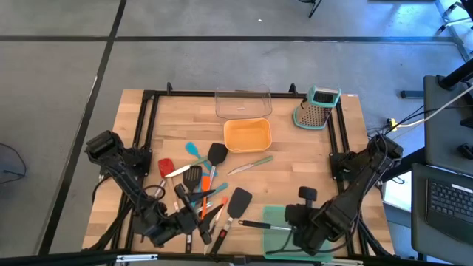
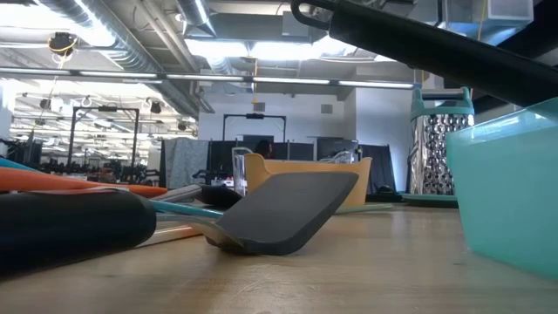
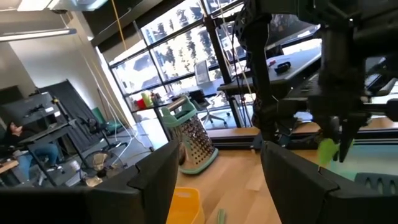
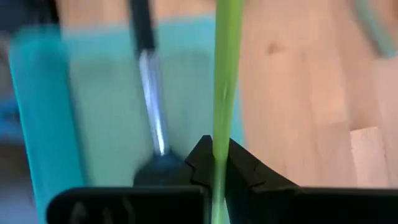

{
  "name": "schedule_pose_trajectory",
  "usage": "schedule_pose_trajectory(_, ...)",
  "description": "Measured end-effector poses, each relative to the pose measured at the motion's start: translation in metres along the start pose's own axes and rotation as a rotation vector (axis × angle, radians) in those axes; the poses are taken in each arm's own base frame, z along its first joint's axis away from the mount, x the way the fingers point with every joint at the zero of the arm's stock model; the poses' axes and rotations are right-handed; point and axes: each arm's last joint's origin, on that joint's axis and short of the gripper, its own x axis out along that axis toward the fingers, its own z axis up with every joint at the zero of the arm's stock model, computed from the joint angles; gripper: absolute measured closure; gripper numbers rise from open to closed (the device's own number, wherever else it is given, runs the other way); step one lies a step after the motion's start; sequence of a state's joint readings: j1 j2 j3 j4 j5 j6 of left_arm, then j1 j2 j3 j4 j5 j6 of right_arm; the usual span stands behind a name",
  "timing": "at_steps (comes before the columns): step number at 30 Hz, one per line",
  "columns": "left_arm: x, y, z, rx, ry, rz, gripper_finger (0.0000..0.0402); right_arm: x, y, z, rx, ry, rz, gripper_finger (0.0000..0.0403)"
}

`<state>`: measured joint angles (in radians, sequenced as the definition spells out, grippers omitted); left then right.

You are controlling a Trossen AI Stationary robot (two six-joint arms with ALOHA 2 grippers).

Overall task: Pick & Place Kitchen Items
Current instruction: Put the green silicone spatula into the green bin

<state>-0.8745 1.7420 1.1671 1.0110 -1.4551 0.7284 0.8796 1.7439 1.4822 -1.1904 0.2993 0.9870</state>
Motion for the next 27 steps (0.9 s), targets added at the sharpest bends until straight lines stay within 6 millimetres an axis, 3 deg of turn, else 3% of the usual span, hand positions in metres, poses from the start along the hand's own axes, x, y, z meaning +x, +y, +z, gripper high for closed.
schedule_pose_trajectory(3,0.0,0.0,0.0,0.006,0.0,0.0,0.0184,0.008,0.003,-0.011,-0.092,0.054,0.027,0.0389)
schedule_pose_trajectory(9,0.003,-0.001,-0.001,0.013,0.004,0.005,0.0187,0.033,0.003,-0.025,-0.099,0.157,0.075,0.0389)
schedule_pose_trajectory(20,0.007,-0.001,-0.004,0.014,0.01,0.015,0.0187,0.06,-0.005,-0.015,-0.098,0.13,0.145,0.0389)
schedule_pose_trajectory(27,0.007,-0.001,-0.004,0.017,0.01,0.014,0.0187,0.081,-0.014,-0.023,-0.101,0.192,0.148,0.0389)
